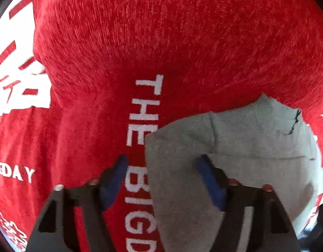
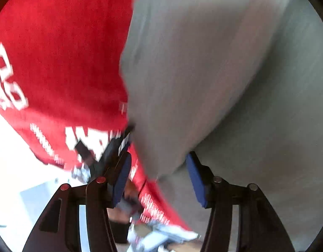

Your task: Fold small clothes

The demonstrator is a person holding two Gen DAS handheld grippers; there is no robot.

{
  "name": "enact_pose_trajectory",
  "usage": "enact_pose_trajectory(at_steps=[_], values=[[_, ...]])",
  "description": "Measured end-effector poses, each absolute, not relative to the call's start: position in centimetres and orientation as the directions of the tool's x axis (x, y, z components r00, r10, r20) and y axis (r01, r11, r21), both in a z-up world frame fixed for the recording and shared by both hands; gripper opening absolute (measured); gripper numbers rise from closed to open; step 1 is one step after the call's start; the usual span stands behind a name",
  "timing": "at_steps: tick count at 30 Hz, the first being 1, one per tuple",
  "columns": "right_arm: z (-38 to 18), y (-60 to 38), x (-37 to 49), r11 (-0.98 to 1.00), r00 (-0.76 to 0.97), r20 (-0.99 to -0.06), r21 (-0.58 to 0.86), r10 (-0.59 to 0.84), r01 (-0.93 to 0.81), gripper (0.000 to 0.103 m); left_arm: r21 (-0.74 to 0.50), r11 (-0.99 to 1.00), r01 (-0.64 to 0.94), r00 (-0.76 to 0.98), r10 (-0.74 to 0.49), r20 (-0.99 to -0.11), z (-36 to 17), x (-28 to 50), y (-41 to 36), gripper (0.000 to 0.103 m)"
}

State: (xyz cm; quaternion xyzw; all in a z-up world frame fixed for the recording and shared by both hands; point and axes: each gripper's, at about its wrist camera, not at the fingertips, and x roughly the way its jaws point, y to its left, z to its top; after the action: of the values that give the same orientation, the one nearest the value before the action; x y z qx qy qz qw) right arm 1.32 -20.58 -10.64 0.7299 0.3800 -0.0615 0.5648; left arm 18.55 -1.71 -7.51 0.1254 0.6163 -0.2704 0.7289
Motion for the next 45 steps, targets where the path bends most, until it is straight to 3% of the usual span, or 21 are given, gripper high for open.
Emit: enact_pose_trajectory(at_steps=[1,4,5,6,7,8,10,13,18,20,21,22,23,24,26,27,35,37,38,42,45], values=[[-11.0,-19.2,2.3,-0.075,0.698,-0.503,0.782,0.509,0.619,0.059,-0.173,0.826,0.537,0.079,-0.254,-0.964,-7.7,18.9,-1.5,0.06],[-11.7,-16.2,4.7,-0.097,0.693,-0.466,0.789,0.549,0.607,0.059,-0.238,0.833,0.5,0.044,-0.299,-0.953,-7.9,19.8,-0.7,0.034],[-12.1,-15.5,5.6,-0.091,0.685,-0.472,0.784,0.555,0.614,0.059,-0.261,0.829,0.495,0.034,-0.318,-0.947,-7.9,20.1,-0.5,0.016],[-12.2,-15.2,6.3,-0.086,0.679,-0.481,0.779,0.555,0.622,0.054,-0.296,0.827,0.478,0.016,-0.345,-0.939,-7.7,20.6,0.0,0.013],[-12.5,-15.0,6.7,-0.084,0.677,-0.493,0.772,0.547,0.63,0.025,-0.31,0.828,0.467,0.013,-0.357,-0.934,-7.6,20.9,0.3,0.013],[-12.7,-15.1,6.8,-0.084,0.679,-0.496,0.771,0.542,0.631,0.003,-0.325,0.825,0.462,0.013,-0.373,-0.928,-7.3,21.2,0.7,0.012],[-12.8,-15.1,7.7,-0.061,0.666,-0.507,0.769,0.547,0.636,0.002,-0.335,0.804,0.491,0.073,-0.421,-0.904,-6.6,21.5,1.6,0.012],[-12.0,-14.2,9.0,0.026,0.639,-0.495,0.802,0.589,0.597,0.001,-0.329,0.796,0.507,0.083,-0.426,-0.901,-7.0,22.2,2.8,0.009],[-12.0,-12.5,10.1,0.142,0.536,-0.562,0.762,0.63,0.632,0.005,-0.329,0.802,0.499,0.087,-0.423,-0.902,-7.7,22.1,3.7,0.009],[-11.5,-13.4,8.2,0.129,0.547,-0.578,0.75,0.606,0.649,0.039,-0.321,0.798,0.51,0.091,-0.421,-0.902,-7.5,21.9,3.7,0.009],[-11.3,-13.7,7.6,0.119,0.555,-0.58,0.748,0.596,0.654,0.074,-0.319,0.795,0.517,0.09,-0.421,-0.903,-7.3,22.0,3.6,0.009],[-11.1,-14.0,6.7,0.115,0.559,-0.593,0.739,0.579,0.664,0.076,-0.318,0.793,0.52,0.089,-0.42,-0.903,-7.2,22.1,3.6,0.009],[-11.1,-14.2,6.0,0.104,0.571,-0.587,0.744,0.574,0.66,0.074,-0.315,0.792,0.523,0.09,-0.418,-0.904,-7.1,22.3,3.7,0.009],[-11.2,-14.2,5.7,0.103,0.568,-0.591,0.74,0.573,0.665,0.066,-0.312,0.792,0.524,0.092,-0.417,-0.904,-7.0,22.3,3.7,0.009],[-11.7,-14.7,5.7,0.089,0.568,-0.608,0.722,0.554,0.686,0.04,-0.307,0.795,0.524,0.096,-0.413,-0.906,-6.8,22.4,3.7,0.009],[-12.2,-15.0,5.8,0.059,0.586,-0.592,0.73,0.553,0.681,0.005,-0.291,0.799,0.527,0.111,-0.404,-0.908,-6.7,22.4,3.7,0.009],[-13.1,-14.9,7.4,0.15,0.502,-0.606,0.717,0.617,0.681,0.01,-0.196,0.863,0.466,0.191,-0.314,-0.93,-6.7,23.8,7.7,0.009],[-12.2,-15.8,6.5,0.165,0.478,-0.603,0.714,0.638,0.68,0.035,-0.195,0.857,0.476,0.204,-0.324,-0.924,-5.6,23.1,7.8,0.009],[-11.3,-16.7,5.3,0.182,0.478,-0.609,0.717,0.633,0.673,0.042,-0.195,0.852,0.486,0.213,-0.332,-0.919,-4.9,22.6,7.8,0.009],[-6.9,-22.8,-0.8,0.312,0.491,-0.754,0.638,0.436,0.704,0.046,-0.208,0.807,0.552,0.217,-0.38,-0.899,-2.8,19.5,6.7,0.009],[-5.5,-27.9,-5.8,0.274,0.464,-0.848,0.524,0.256,0.806,0.046,-0.192,0.785,0.589,0.207,-0.376,-0.903,-3.3,16.9,4.5,0.009]])
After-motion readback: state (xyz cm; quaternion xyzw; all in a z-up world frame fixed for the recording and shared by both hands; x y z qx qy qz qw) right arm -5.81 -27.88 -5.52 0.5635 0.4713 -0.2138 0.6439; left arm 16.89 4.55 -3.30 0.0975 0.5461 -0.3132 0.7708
